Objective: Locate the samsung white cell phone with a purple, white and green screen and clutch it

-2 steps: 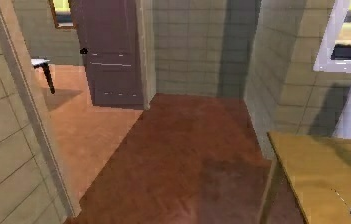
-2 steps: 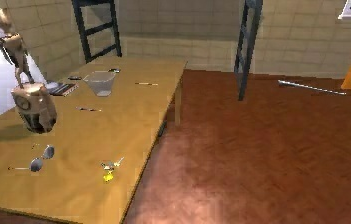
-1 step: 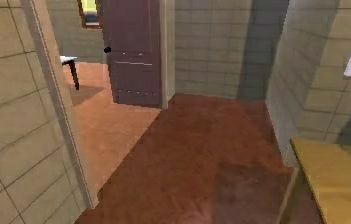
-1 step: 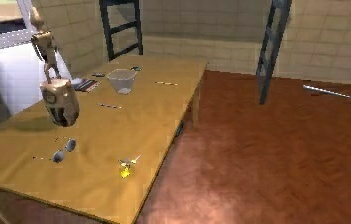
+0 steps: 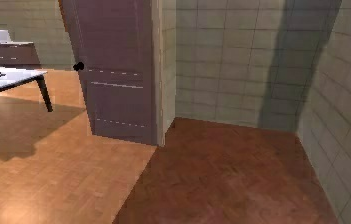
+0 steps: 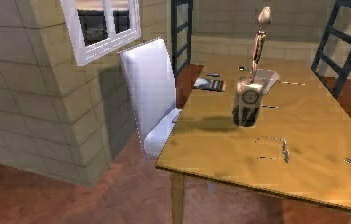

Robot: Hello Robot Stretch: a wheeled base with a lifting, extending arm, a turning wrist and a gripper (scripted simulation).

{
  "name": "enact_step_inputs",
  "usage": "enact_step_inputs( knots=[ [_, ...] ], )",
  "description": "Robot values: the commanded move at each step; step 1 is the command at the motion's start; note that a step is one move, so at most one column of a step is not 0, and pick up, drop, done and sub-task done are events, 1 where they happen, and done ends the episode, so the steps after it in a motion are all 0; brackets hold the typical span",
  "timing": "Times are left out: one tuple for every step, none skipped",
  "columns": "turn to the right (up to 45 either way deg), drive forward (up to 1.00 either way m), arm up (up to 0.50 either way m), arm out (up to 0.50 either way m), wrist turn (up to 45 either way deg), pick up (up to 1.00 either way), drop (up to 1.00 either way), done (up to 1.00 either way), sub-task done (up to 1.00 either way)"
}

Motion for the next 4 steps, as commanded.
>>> enact_step_inputs(
  knots=[
    [-12.0, 0.0, 0.0, 0.0, 0.0, 0.0, 0.0, 0.0, 0.0],
    [0.0, 0.25, 0.0, 0.0, 0.0, 0.0, 0.0, 0.0, 0.0],
    [0.0, 0.7, 0.0, 0.0, 0.0, 0.0, 0.0, 0.0, 0.0],
    [-45.0, 0.0, 0.0, 0.0, 0.0, 0.0, 0.0, 0.0, 0.0]
  ],
)
